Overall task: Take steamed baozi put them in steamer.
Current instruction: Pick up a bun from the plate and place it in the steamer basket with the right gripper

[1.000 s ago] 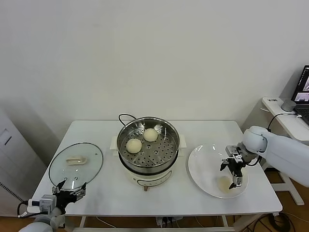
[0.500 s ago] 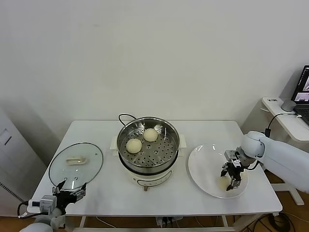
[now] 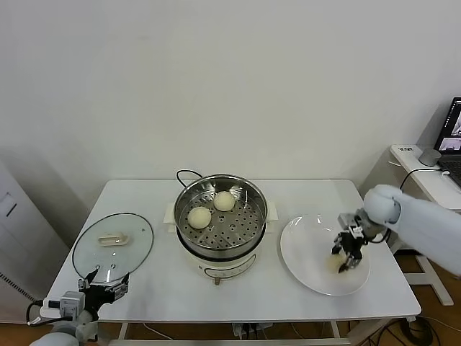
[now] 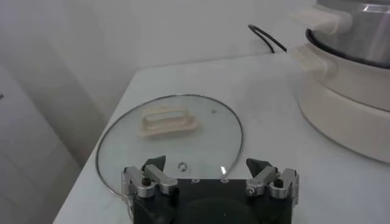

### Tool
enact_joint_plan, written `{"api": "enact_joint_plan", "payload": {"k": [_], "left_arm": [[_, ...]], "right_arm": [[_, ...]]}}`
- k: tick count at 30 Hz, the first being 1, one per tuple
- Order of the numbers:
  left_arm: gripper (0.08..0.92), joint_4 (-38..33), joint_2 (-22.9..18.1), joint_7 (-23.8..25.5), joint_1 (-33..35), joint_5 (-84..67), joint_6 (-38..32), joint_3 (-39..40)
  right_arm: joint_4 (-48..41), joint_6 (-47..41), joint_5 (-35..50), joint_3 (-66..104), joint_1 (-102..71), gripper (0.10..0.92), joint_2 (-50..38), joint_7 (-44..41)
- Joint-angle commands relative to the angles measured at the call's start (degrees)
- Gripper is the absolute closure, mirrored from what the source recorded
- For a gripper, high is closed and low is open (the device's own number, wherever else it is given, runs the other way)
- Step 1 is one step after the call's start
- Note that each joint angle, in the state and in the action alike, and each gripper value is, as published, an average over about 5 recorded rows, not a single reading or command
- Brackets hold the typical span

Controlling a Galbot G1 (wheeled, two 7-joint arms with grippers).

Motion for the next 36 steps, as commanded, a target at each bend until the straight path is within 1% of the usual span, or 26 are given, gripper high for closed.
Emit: {"api": "enact_joint_plan", "payload": {"k": [1, 4, 10, 13, 20, 27, 36], "left_arm": [[0.177, -0.07, 0.16, -0.03, -0.08, -0.01, 0.02, 0.08], [0.177, -0.09, 0.33, -0.06, -0.34, -0.03, 0.05, 0.40], [0.177, -0.17, 0.67, -0.09, -0.67, -0.04, 0.10, 0.99], [0.177, -0.17, 0.66, -0.12, -0.63, -0.08, 0.08, 1.12], [0.177, -0.44, 0.77, -0.15, -0.13, -0.11, -0.09, 1.00], [0.177, -0.86, 0.70, -0.16, 0.19, -0.09, -0.07, 0.81], [0.177, -1.09, 0.51, -0.17, 0.53, 0.00, -0.11, 0.62]], "right_arm": [[-1.53, 5.65, 5.54, -3.65, 19.31, 0.539, 7.34, -1.65], [-2.40, 9.28, 7.90, -3.69, 22.59, 0.538, 11.30, -2.15], [-1.62, 16.47, 8.92, -4.16, 25.86, 0.533, 17.45, -3.52], [-0.61, 19.18, 8.43, -4.23, 25.96, 0.533, 19.97, -3.34], [-0.40, 30.19, 5.24, -4.49, 24.71, 0.533, 26.77, -4.37], [1.43, 39.53, -0.87, -2.90, 21.29, 0.524, 32.23, -4.29], [1.88, 51.04, -14.48, 0.74, 13.81, 0.524, 35.74, -3.00]]}}
